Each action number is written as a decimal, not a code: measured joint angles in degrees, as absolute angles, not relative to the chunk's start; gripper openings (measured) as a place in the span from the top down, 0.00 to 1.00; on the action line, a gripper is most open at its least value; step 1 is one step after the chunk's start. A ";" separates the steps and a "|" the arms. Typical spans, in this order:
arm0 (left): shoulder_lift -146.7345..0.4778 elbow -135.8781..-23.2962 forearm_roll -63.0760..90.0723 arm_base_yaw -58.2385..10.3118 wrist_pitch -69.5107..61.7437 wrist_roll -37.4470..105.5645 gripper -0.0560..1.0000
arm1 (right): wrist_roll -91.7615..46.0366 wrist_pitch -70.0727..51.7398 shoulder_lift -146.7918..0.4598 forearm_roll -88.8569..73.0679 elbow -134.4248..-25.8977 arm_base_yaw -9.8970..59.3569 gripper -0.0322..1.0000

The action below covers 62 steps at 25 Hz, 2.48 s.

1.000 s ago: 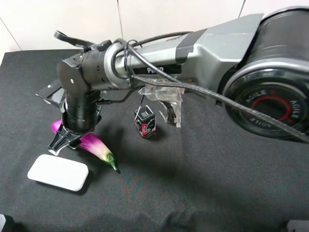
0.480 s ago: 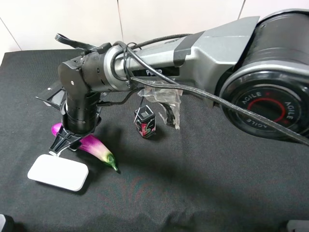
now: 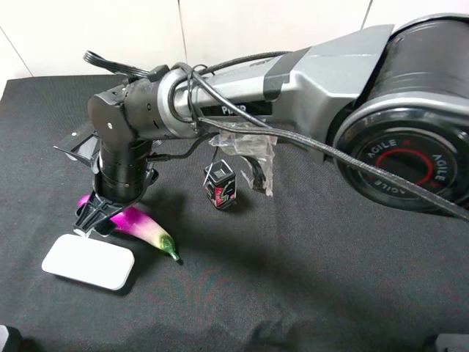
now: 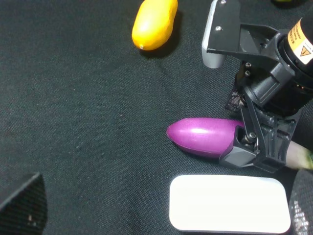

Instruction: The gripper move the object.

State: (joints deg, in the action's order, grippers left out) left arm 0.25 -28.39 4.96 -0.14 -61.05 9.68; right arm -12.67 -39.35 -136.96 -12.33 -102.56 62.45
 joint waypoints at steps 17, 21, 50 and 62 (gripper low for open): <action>0.25 -28.39 4.96 -0.14 -61.01 9.68 0.02 | -11.28 -56.21 -136.24 -11.99 -114.87 62.45 0.37; 0.25 -28.39 4.96 -0.14 -61.01 9.68 0.02 | -10.11 -62.18 -134.77 -11.39 -117.45 62.45 0.36; 0.25 -28.39 4.96 -0.14 -61.01 9.68 0.02 | -4.85 -69.73 -112.13 0.00 -112.78 62.39 0.30; 0.25 -28.39 4.96 -0.14 -61.01 9.68 0.02 | -4.49 -69.73 -99.30 0.72 -96.98 56.63 0.30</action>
State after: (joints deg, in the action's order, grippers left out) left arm 0.25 -28.39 4.96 -0.14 -61.01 9.68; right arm -4.49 -69.73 -99.30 0.72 -96.98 56.63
